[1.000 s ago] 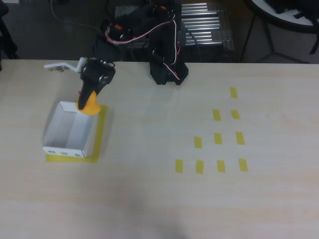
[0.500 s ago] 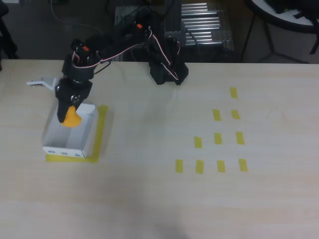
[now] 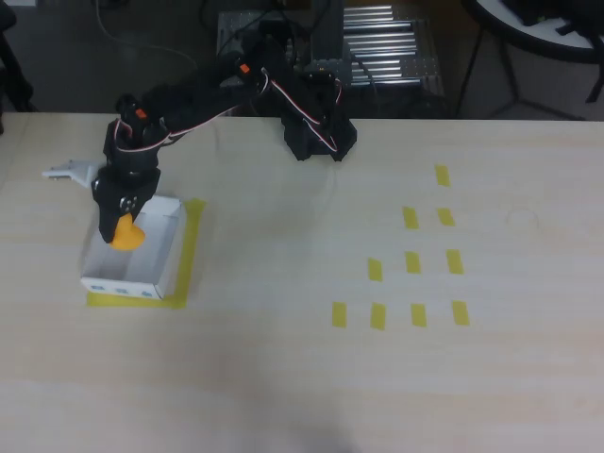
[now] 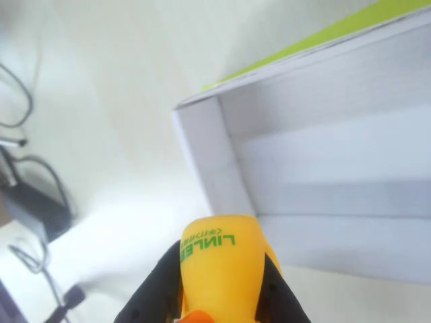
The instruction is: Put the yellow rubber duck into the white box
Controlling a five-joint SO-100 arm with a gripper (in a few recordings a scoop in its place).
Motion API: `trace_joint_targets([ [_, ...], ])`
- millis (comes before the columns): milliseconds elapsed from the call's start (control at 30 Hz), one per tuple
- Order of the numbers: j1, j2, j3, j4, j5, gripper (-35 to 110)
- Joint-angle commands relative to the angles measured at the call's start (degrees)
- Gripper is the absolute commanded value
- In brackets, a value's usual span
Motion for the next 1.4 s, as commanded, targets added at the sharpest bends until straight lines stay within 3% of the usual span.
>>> trace_joint_targets([
  [0, 1.1, -0.2, -6.3, -1.1, -2.7, 0],
  [900, 2.8, -5.4, 1.0, -7.1, -9.0, 1],
  [1133, 3.3, -5.4, 1.1, -7.8, -10.5, 20],
  [1367, 3.3, -5.4, 1.8, -9.1, -11.3, 26],
])
